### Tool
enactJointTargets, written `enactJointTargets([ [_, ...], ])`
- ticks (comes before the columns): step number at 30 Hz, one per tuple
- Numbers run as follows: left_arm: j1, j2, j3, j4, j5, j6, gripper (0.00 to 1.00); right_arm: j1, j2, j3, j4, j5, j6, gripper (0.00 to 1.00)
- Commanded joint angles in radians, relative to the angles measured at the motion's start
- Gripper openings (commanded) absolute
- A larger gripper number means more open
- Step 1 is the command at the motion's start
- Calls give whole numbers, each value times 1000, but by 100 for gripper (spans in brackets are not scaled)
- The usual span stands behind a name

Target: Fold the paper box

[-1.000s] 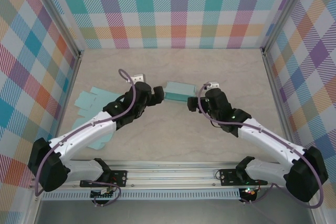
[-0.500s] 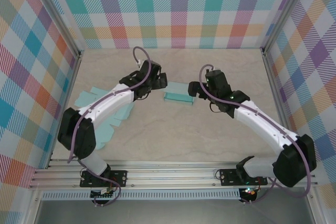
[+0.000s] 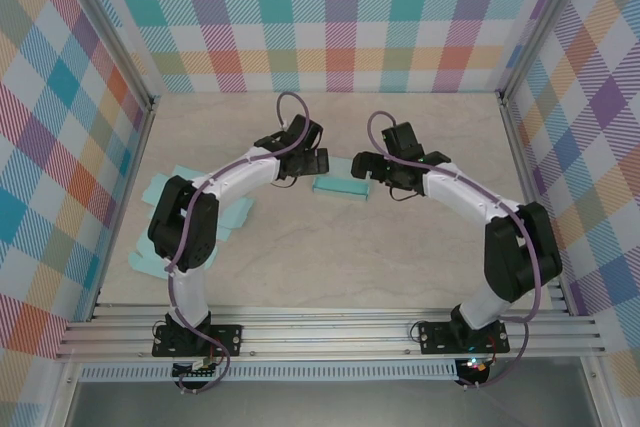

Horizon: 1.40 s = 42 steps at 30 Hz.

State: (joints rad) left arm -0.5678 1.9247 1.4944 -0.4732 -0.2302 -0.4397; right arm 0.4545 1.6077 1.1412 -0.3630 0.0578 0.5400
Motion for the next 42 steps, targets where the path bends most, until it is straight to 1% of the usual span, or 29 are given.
enactJointTargets([
  [1, 9, 23, 25, -28, 14, 6, 97, -4, 21, 19, 16, -41, 12, 100],
  [8, 9, 40, -20, -20, 13, -10, 96, -8, 89, 6, 27, -27, 4, 100],
  [12, 9, 45, -57, -14, 12, -22, 96, -10, 126, -7, 35, -42, 6, 98],
  [20, 9, 55, -120, 7, 19, -51, 95, -9, 143, -50, 62, -51, 24, 96],
  [25, 9, 60, -148, 17, 27, -62, 92, -10, 163, -64, 69, -57, 25, 92],
  [31, 9, 49, -152, 24, 41, -58, 87, -11, 184, -66, 71, -73, 21, 87],
  [34, 9, 35, -150, 32, 55, -48, 81, -13, 179, -65, 70, -83, 17, 84],
  [38, 13, 11, -126, 46, 72, -12, 79, -17, 140, -63, 90, -130, -15, 85],
  [42, 31, -17, -107, 77, 106, 25, 77, -33, 96, -55, 103, -173, -37, 88],
])
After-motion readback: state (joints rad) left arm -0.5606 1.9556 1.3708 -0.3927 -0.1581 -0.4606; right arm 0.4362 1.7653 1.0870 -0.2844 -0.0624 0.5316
